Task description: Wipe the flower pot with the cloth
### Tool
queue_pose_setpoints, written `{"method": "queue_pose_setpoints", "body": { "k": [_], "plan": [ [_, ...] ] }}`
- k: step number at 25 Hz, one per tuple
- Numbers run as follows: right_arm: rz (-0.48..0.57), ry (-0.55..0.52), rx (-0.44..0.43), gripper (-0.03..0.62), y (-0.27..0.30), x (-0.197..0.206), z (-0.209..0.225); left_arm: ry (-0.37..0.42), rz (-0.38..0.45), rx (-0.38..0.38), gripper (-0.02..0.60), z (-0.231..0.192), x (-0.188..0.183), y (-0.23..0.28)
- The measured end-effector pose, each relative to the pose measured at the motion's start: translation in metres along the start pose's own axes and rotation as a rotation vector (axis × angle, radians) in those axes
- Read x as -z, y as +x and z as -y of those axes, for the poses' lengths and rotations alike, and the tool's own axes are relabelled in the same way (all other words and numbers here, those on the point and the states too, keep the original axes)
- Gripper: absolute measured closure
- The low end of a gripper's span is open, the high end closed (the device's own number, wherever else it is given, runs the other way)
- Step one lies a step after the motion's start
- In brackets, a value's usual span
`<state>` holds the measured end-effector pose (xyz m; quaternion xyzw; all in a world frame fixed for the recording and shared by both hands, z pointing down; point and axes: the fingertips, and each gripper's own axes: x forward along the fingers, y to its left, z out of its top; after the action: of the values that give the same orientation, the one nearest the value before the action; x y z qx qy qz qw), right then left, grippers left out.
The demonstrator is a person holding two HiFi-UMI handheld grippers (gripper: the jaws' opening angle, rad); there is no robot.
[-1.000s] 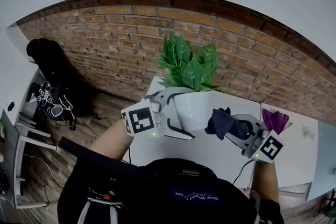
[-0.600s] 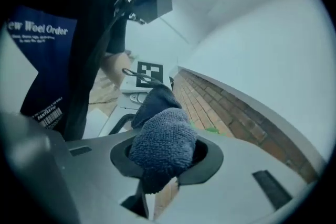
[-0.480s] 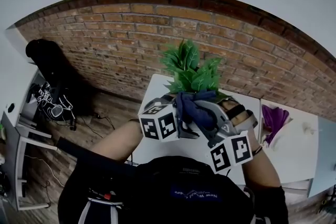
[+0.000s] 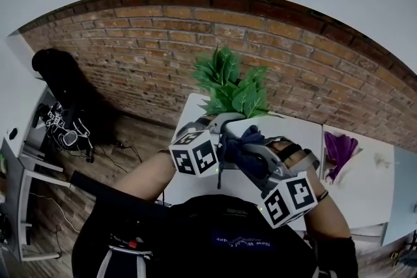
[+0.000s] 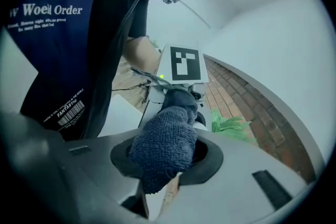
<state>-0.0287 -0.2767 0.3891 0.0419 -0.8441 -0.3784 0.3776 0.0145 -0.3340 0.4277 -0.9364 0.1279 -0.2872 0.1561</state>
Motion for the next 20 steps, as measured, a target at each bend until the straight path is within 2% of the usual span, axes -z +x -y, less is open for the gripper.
{"method": "queue_pose_setpoints", "body": {
  "k": [4, 6, 8, 10, 12, 13, 16, 20],
  "plan": [
    [0.036, 0.058, -0.050, 0.491, -0.009, 0.002, -0.005, 0.009, 0.017, -0.005, 0.055, -0.001, -0.004, 0.000],
    [0.085, 0.103, -0.043, 0.491, -0.017, 0.000, 0.000, -0.001, 0.033, -0.002, 0.055, -0.002, -0.007, -0.001],
    [0.165, 0.173, 0.026, 0.491, -0.028, -0.005, 0.019, -0.008, 0.050, 0.003, 0.055, -0.002, -0.009, -0.003],
    [0.209, 0.224, 0.138, 0.491, -0.037, -0.004, 0.046, 0.004, 0.055, 0.009, 0.055, -0.002, -0.012, -0.005],
    [0.182, 0.233, 0.230, 0.491, -0.038, 0.004, 0.067, 0.016, 0.068, 0.016, 0.055, 0.000, -0.017, -0.005],
    [0.159, 0.231, 0.250, 0.491, -0.035, 0.008, 0.071, 0.016, 0.079, 0.018, 0.055, 0.001, -0.020, -0.005],
    [0.135, 0.231, 0.213, 0.491, -0.027, 0.013, 0.061, 0.011, 0.088, 0.001, 0.055, -0.002, -0.022, -0.007],
    [0.124, 0.201, 0.080, 0.491, -0.021, 0.010, 0.029, -0.014, 0.074, -0.045, 0.057, -0.014, -0.013, -0.013]
  ]
}}
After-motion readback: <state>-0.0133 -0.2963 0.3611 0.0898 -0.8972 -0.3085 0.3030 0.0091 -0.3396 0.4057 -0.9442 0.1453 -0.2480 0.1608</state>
